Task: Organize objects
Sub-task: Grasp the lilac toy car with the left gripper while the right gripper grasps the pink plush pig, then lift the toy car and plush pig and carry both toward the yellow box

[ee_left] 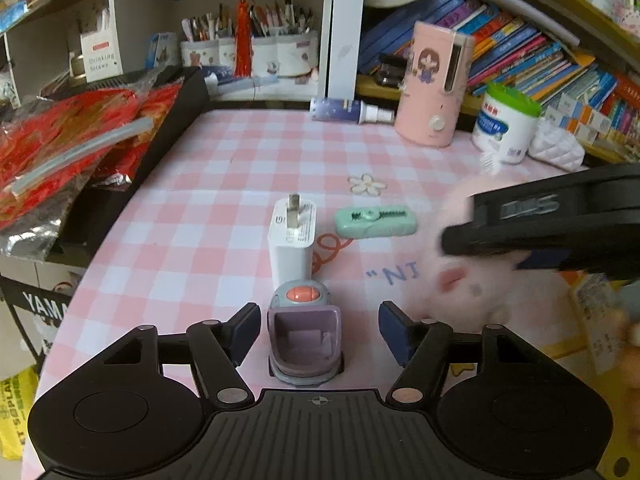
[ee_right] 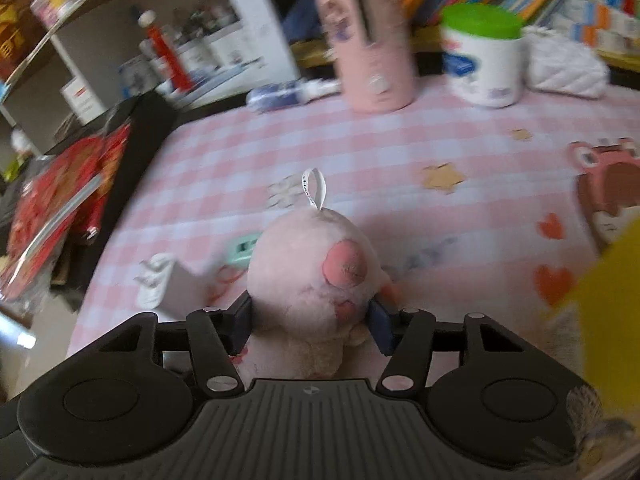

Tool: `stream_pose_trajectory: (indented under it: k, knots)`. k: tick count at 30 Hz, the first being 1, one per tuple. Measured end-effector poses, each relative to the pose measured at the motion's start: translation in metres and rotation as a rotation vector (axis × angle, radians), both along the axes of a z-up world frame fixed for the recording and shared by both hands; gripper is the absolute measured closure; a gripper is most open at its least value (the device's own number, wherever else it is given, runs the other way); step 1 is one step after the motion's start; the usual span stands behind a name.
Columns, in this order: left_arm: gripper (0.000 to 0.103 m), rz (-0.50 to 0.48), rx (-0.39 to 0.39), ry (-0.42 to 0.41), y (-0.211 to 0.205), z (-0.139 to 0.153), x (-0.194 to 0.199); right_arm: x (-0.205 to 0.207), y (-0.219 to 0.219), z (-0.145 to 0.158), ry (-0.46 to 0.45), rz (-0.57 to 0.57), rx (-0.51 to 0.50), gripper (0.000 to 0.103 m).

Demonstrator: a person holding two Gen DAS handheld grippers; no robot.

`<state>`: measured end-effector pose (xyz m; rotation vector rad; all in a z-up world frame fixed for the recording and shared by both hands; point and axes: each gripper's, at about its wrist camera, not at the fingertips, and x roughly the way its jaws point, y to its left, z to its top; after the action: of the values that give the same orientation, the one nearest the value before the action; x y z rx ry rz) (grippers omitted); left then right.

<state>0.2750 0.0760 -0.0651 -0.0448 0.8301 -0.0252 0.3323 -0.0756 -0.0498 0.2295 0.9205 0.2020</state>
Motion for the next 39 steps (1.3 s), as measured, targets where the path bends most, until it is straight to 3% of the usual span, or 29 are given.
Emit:
stream_pose_trajectory:
  k: [4, 7, 12, 14, 23, 39]
  knots:
    - [0.050, 0.003, 0.034, 0.007, -0.003, -0.008, 0.006, -0.005, -0.006, 0.006, -0.016, 0.005, -0.003, 0.047]
    - [0.065, -0.002, 0.085, -0.007, -0.004, -0.008, 0.008, -0.010, -0.006, 0.007, -0.024, 0.021, -0.002, 0.047]
    - [0.065, -0.033, 0.076, -0.002, 0.002, -0.006, 0.005, -0.016, -0.003, 0.008, -0.022, 0.033, -0.006, 0.047]
    - [0.065, -0.021, 0.025, 0.000, 0.005, -0.002, -0.001, -0.019, -0.001, 0.009, -0.026, 0.035, -0.005, 0.047]
    - [0.065, -0.030, -0.027, -0.039, 0.006, 0.019, -0.033, -0.043, -0.001, 0.008, -0.018, 0.069, -0.029, 0.047]
    - [0.065, 0.027, -0.108, -0.064, 0.030, 0.047, -0.103, -0.103, 0.001, 0.013, -0.050, 0.201, -0.079, 0.047]
